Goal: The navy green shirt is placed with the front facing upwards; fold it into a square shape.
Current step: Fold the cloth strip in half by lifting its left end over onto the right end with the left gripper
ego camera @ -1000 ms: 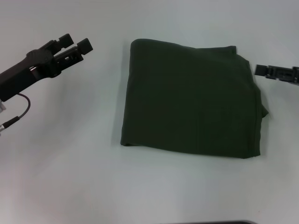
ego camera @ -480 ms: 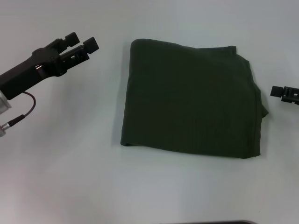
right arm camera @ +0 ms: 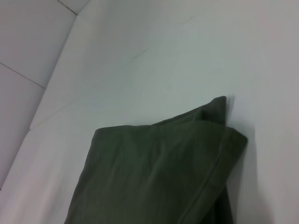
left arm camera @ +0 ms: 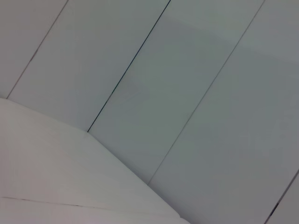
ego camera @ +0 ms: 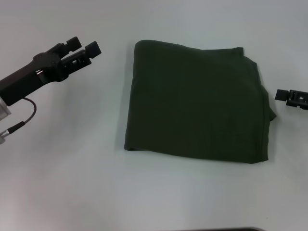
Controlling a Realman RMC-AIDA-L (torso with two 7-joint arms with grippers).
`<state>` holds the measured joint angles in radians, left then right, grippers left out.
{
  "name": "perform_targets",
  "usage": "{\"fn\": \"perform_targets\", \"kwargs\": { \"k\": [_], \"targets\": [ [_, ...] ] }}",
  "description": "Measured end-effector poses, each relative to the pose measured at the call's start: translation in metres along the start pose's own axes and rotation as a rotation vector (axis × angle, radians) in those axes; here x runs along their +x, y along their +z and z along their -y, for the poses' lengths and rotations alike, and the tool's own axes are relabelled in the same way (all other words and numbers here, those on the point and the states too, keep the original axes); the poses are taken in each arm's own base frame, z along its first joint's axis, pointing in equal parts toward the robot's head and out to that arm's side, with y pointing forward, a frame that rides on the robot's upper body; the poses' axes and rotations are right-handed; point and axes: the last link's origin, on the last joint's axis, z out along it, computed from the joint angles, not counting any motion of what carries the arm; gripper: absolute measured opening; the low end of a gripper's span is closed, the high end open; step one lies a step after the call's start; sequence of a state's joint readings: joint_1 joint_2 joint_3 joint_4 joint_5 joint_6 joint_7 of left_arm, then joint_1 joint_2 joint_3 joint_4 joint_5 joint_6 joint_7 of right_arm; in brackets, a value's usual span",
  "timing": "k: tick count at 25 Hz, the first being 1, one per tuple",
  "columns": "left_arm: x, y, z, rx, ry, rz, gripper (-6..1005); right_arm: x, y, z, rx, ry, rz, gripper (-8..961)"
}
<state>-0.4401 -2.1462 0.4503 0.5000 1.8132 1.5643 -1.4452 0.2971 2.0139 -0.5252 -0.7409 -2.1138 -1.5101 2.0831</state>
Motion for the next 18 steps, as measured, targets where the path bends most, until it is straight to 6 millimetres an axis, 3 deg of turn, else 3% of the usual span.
{"fn": "perform_targets", "kwargs": {
  "k": [18],
  "targets": [
    [-0.0006, -0.0009, 0.0019, 0.011, 0.003, 0.009, 938, -0.0071, 0.0035, -0.0027, -0.009, -0.003, 0.026, 777]
  ]
}}
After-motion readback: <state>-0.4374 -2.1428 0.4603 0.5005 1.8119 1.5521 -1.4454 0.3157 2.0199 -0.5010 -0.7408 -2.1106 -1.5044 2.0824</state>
